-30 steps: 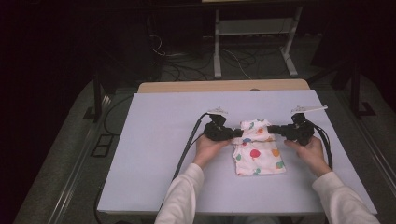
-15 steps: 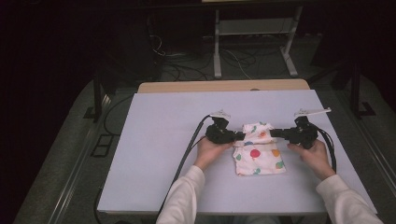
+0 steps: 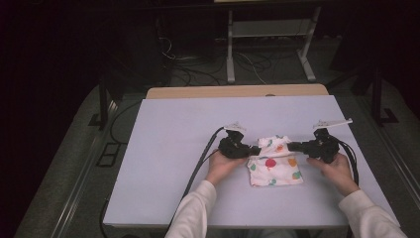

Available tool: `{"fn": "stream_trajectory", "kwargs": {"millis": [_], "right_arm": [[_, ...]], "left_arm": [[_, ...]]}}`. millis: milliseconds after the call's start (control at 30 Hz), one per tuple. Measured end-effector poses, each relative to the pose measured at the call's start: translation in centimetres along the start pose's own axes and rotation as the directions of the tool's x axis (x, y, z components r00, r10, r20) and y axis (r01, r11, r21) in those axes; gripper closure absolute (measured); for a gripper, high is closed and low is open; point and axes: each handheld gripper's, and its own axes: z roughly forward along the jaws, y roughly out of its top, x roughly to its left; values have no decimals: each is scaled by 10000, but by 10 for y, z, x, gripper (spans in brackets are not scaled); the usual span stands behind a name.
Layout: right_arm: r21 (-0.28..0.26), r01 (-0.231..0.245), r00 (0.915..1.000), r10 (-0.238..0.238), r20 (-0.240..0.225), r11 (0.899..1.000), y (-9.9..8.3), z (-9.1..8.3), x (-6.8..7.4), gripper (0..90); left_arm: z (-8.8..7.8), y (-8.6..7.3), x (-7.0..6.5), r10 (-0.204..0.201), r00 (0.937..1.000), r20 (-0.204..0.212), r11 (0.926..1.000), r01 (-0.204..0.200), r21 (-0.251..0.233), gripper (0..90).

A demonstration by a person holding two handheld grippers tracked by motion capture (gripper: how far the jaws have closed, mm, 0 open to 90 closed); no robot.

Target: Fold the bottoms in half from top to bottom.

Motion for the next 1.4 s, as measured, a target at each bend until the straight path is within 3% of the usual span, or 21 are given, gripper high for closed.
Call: {"fn": "stream_trajectory", "kwargs": {"millis": [300, 733, 1067, 1100, 1167, 1267, 1400], "right_arm": [[134, -21, 9999, 22, -130, 9999, -7, -2, 4, 866], [336, 96, 9999, -98, 42, 9994, -15, -3, 8, 864], [763, -79, 9999, 71, 99, 9971, -19, -2, 13, 844], [817, -128, 9999, 121, 90, 9966, -19, -2, 13, 820], [862, -211, 9990, 176, 417, 9961, -20, -2, 14, 649], [809, -245, 9970, 184, 751, 9964, -20, -2, 16, 490], [351, -473, 9958, 444, 801, 9983, -16, -5, 14, 360]], "left_arm": [[-1, -6, -4, 72, 9999, 139, 9999, -73, 80, 869], [2, -12, -8, 288, 9991, 325, 9992, -296, 252, 869], [6, -15, -10, 486, 9982, 347, 9973, -504, 529, 867], [6, -16, -10, 497, 9981, 355, 9972, -516, 539, 867], [7, -16, -10, 480, 9982, 365, 9973, -500, 543, 866], [8, -17, -10, 497, 9981, 377, 9971, -517, 558, 866], [8, -18, -10, 522, 9979, 378, 9968, -544, 579, 865]]}}
